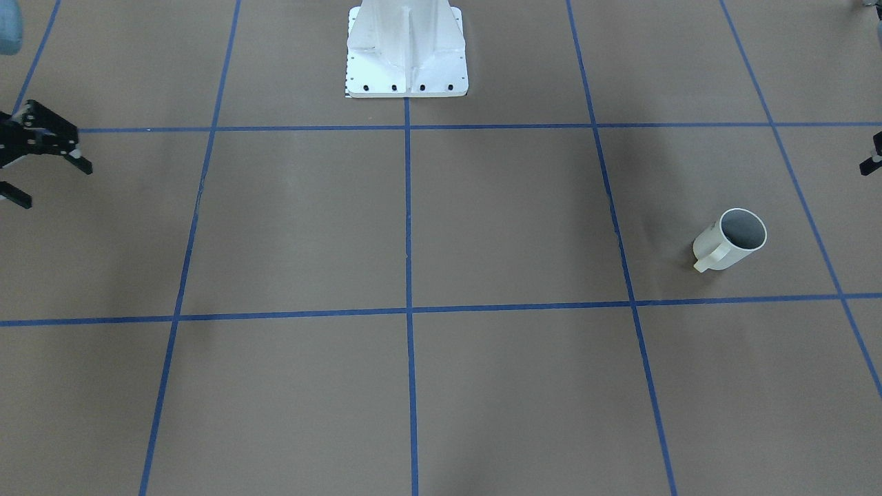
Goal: Left arm hands cup to right arm to dump lemon
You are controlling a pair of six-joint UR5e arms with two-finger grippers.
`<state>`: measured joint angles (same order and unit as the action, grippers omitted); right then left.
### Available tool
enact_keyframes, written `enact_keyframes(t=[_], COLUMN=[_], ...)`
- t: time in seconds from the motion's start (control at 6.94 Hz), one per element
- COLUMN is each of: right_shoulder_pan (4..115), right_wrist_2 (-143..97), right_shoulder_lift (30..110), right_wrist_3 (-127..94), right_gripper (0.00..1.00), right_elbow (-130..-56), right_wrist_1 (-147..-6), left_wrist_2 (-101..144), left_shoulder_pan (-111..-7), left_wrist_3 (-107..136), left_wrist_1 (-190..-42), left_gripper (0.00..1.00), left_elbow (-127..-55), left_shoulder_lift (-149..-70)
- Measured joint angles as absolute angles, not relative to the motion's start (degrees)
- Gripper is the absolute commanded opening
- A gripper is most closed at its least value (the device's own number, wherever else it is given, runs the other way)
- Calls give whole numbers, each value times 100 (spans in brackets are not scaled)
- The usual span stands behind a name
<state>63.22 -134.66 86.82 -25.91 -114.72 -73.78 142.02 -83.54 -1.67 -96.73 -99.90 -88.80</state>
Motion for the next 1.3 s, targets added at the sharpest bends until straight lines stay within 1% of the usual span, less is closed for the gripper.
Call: enact_keyframes(t=[0.29, 0.43, 0.72, 0.86, 1.01, 1.15, 1.3], right_shoulder_pan=[5321, 5042, 4820, 4788, 4778, 4776, 4770], right_wrist_2=[-12392, -12096, -11845, -11814, -11801, -11797, -11796], right_shoulder_lift=[8382, 8285, 8215, 8206, 8203, 8203, 8205], right_wrist_3=[-3625, -3867, -4009, -4020, -4024, -4025, -4025], right_gripper=[100, 100, 100, 100, 100, 100, 100], right_elbow=[-11688, -11713, -11719, -11722, -11722, -11720, -11719], right_wrist_1=[-7374, -7374, -7374, -7374, -7374, -7374, -7374], left_wrist_2=[13805, 13565, 13167, 12963, 12874, 12846, 12842], left_shoulder_pan=[-7811, -7472, -6886, -6681, -6584, -6540, -6509], left_wrist_3=[1102, 1740, 2962, 3333, 3495, 3559, 3587], left_wrist_1=[-10292, -10676, -11466, -11699, -11794, -11855, -11961], left_gripper=[100, 100, 100, 98, 86, 80, 68], left_elbow=[-9975, -9947, -9822, -9755, -9696, -9619, -9491], left_shoulder_lift=[-8837, -8787, -8742, -8741, -8750, -8775, -8823])
